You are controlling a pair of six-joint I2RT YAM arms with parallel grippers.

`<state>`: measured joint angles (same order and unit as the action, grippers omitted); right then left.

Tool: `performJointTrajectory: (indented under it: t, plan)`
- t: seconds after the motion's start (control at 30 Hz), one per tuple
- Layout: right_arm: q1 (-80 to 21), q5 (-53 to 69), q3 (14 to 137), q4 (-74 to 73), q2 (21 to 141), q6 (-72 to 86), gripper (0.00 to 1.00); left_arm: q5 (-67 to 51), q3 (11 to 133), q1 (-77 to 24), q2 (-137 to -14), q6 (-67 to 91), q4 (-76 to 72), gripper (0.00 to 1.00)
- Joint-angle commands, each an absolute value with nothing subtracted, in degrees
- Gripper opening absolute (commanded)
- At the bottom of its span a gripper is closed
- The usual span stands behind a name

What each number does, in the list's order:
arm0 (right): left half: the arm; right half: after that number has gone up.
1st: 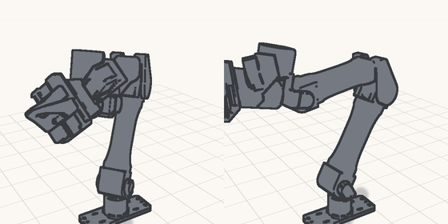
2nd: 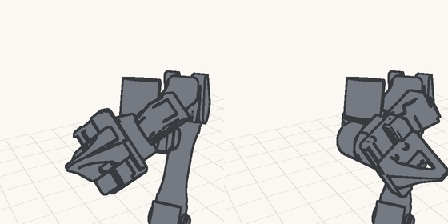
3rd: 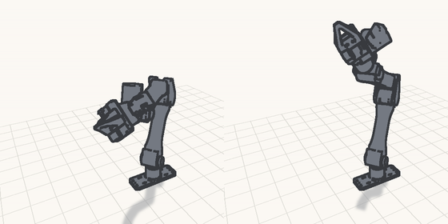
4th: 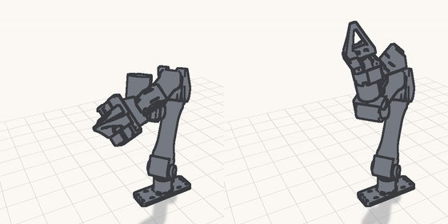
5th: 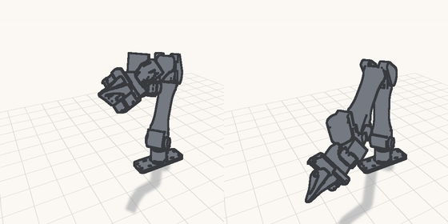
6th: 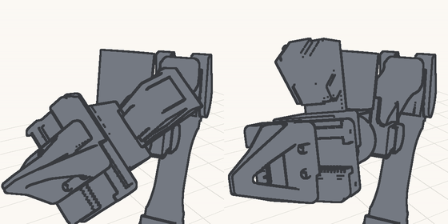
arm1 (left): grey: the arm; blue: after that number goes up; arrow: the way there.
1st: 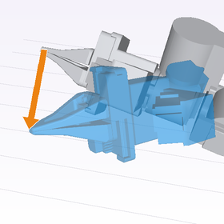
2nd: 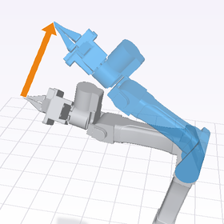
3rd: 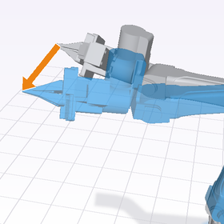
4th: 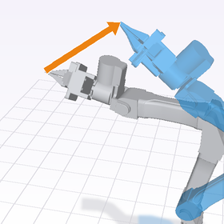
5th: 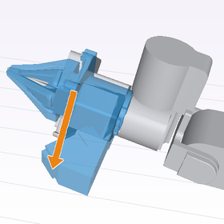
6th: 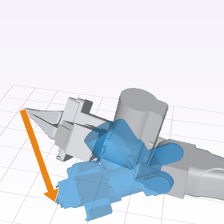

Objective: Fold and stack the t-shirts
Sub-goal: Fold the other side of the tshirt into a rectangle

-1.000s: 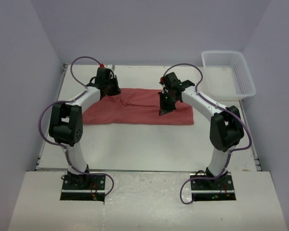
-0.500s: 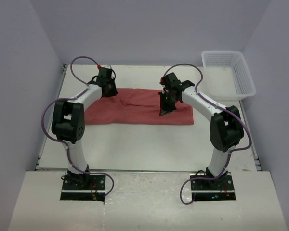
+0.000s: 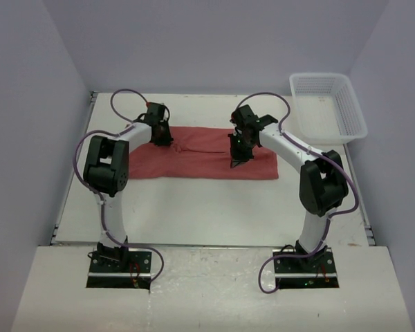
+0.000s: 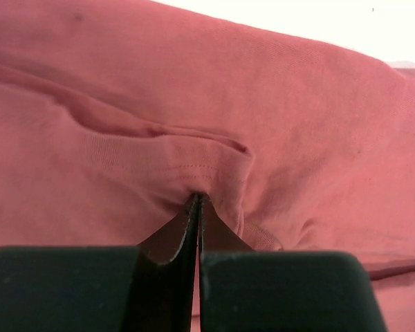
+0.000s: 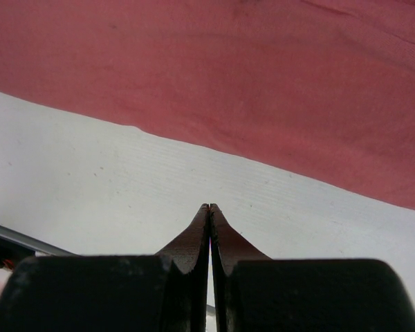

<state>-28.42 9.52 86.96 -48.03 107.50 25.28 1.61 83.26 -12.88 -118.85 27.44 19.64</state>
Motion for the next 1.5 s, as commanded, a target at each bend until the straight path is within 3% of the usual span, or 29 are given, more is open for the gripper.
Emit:
performJointTrajectory:
  t: [0.0, 0.23, 0.6, 0.83, 1.03, 1.47]
  plan:
    - [-28.1, 7.7, 89.7, -49.3, 107.6, 25.5, 0.0, -4.6, 85.6, -13.2, -120.5, 27.8, 14.0, 0.0]
    - [-27.9, 7.8, 89.8, -49.5, 109.8, 25.4, 0.0, -7.2, 86.8, -13.2, -122.4, 26.3, 11.4, 0.0]
    - [-27.3, 5.1, 93.2, -50.4, 111.4, 25.4, 0.0, 3.7, 83.8, -13.2, -113.8, 25.6, 16.7, 0.0]
    - [-19.8, 3.8, 101.4, -56.9, 116.4, 24.3, 0.0, 2.1, 83.6, -13.2, -108.3, 25.5, 18.2, 0.0]
    - [-14.1, 5.9, 100.5, -57.5, 117.9, 23.6, 0.0, 1.1, 82.8, -13.2, -104.4, 26.4, 20.0, 0.0]
    - [-12.0, 6.5, 96.3, -57.0, 116.5, 25.7, 0.0, 0.9, 80.1, -13.2, -101.3, 26.7, 20.0, 0.0]
